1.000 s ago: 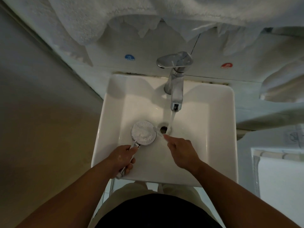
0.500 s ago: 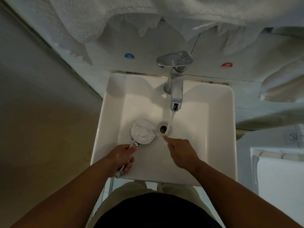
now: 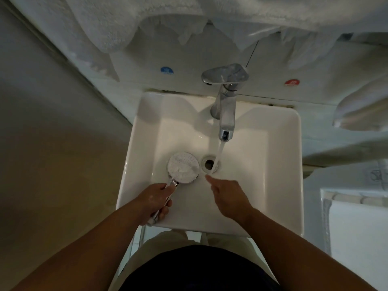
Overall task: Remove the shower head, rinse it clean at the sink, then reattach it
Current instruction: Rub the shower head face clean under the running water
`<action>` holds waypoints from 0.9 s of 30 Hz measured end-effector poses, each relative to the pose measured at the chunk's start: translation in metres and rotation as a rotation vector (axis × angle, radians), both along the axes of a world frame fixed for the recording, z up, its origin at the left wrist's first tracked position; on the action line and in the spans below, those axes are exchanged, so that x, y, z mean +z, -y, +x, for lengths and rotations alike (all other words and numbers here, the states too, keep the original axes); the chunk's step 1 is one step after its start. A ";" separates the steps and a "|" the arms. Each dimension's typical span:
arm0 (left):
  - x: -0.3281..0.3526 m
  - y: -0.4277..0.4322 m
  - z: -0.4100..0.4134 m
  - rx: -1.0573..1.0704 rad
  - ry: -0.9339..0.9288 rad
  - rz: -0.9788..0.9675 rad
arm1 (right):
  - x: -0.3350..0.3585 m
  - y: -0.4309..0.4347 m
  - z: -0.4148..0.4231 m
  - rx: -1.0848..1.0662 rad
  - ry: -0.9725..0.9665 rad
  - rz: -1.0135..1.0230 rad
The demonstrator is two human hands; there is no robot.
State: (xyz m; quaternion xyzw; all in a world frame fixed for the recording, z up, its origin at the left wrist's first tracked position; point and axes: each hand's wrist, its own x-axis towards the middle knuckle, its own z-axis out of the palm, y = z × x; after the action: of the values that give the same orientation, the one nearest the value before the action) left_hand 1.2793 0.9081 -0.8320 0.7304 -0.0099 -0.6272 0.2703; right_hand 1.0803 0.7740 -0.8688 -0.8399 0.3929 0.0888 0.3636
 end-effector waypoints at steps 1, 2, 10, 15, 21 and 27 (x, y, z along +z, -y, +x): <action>0.000 0.000 -0.001 0.000 0.004 -0.005 | -0.002 0.002 0.000 -0.037 0.000 -0.025; -0.001 0.000 -0.001 0.000 0.008 -0.008 | -0.001 0.000 0.001 -0.015 0.002 -0.006; -0.002 -0.001 0.001 -0.022 0.014 -0.007 | 0.007 0.005 -0.004 -0.003 -0.015 0.036; -0.001 0.000 0.001 -0.005 -0.014 0.008 | 0.004 0.005 -0.008 0.014 -0.016 0.022; 0.000 0.000 0.000 -0.004 -0.017 0.011 | 0.009 -0.002 -0.009 0.071 -0.019 0.048; 0.001 0.001 0.001 -0.020 -0.001 0.012 | 0.012 -0.003 -0.003 0.137 -0.024 0.073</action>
State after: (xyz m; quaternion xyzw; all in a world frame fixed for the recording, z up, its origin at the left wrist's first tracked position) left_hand 1.2801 0.9070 -0.8310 0.7316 -0.0135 -0.6302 0.2598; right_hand 1.0773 0.7767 -0.8568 -0.8500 0.3353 0.1378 0.3821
